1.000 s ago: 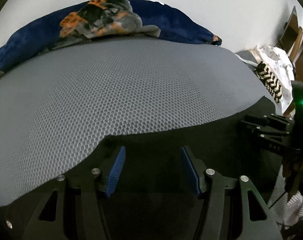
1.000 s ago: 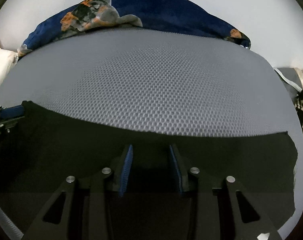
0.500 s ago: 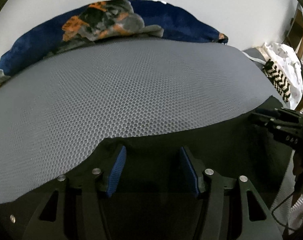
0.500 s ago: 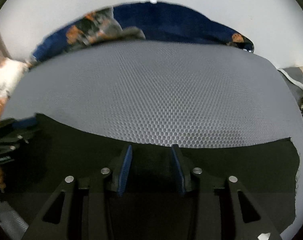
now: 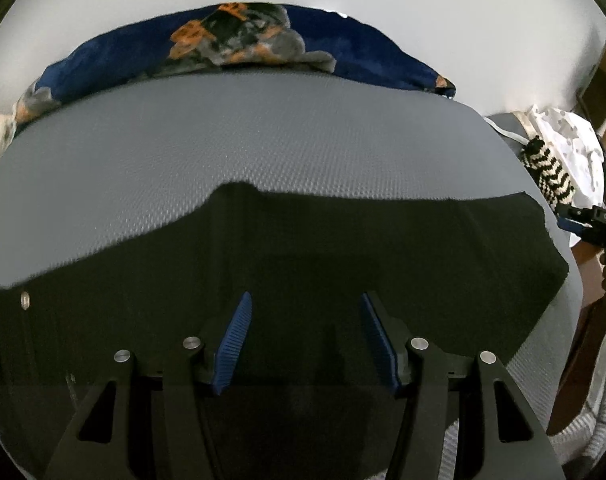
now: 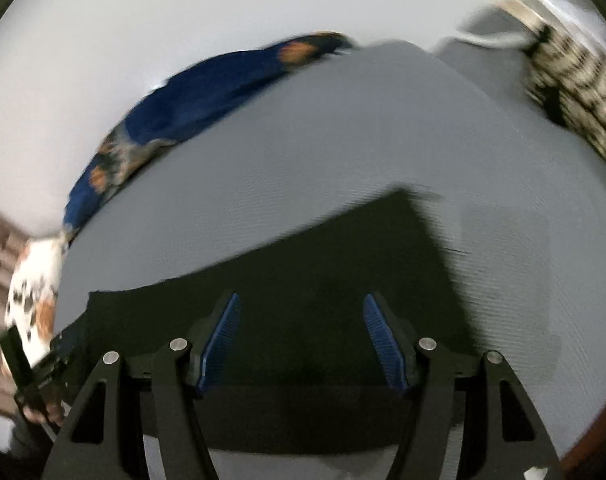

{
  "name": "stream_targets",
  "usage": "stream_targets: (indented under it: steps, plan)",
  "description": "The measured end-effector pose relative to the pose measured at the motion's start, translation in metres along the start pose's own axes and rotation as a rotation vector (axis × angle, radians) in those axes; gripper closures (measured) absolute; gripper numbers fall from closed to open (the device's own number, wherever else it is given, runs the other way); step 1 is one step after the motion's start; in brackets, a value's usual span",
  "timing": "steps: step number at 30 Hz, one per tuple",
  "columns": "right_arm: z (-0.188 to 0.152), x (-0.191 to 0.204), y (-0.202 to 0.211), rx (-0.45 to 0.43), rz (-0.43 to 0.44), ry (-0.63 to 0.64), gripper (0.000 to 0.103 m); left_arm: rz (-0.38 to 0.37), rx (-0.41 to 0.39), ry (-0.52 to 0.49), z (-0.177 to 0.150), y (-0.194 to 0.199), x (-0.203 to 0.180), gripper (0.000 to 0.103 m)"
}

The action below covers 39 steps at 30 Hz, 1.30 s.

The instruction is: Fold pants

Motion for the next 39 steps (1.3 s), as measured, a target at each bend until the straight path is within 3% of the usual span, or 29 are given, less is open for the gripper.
stream_targets:
  steps: [6,9,13,19,20,21,23,33,39]
  plan:
    - [0.004,-0.067,0.002,0.058,0.002,-0.089,0.054,0.012,0.032,0.041,-0.013,-0.005,-0.009,0.046]
    - [0.005,-0.079,-0.005,0.103,0.075,-0.115,0.063,0.013,0.054,0.051,-0.016,-0.010,-0.014,0.046]
    - [0.006,-0.093,-0.016,0.123,0.072,-0.122,0.064,0.016,0.077,0.050,-0.020,-0.016,-0.022,0.046]
    - [0.007,-0.104,-0.017,0.121,0.167,-0.116,0.065,0.015,0.085,0.058,-0.018,-0.019,-0.027,0.046]
    - [0.007,-0.104,-0.017,0.118,0.177,-0.115,0.068,0.016,0.090,0.061,-0.019,-0.021,-0.027,0.046]
    - [0.006,-0.103,-0.019,0.129,0.199,-0.114,0.079,0.015,0.098,0.064,-0.020,-0.023,-0.027,0.046]
    - [-0.002,-0.102,-0.025,0.164,0.215,-0.105,0.092,0.017,0.112,0.074,-0.023,-0.027,-0.026,0.046]
    - [0.004,-0.083,-0.035,0.145,0.260,-0.099,0.092,0.023,0.086,0.085,-0.030,-0.029,-0.024,0.045]
    - [0.000,-0.080,-0.029,0.153,0.189,-0.063,0.089,0.017,0.076,0.086,-0.030,-0.028,-0.021,0.044]
Point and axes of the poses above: each gripper's, at about its wrist camera, not at the fingertips, and y roughly against the way its jaws point, x to its left, z to its top, the point moved 7 cm from there along -y, roughly the way its jaws point, and after that the axes turned 6 degrees about -y, right-handed, at the moved point
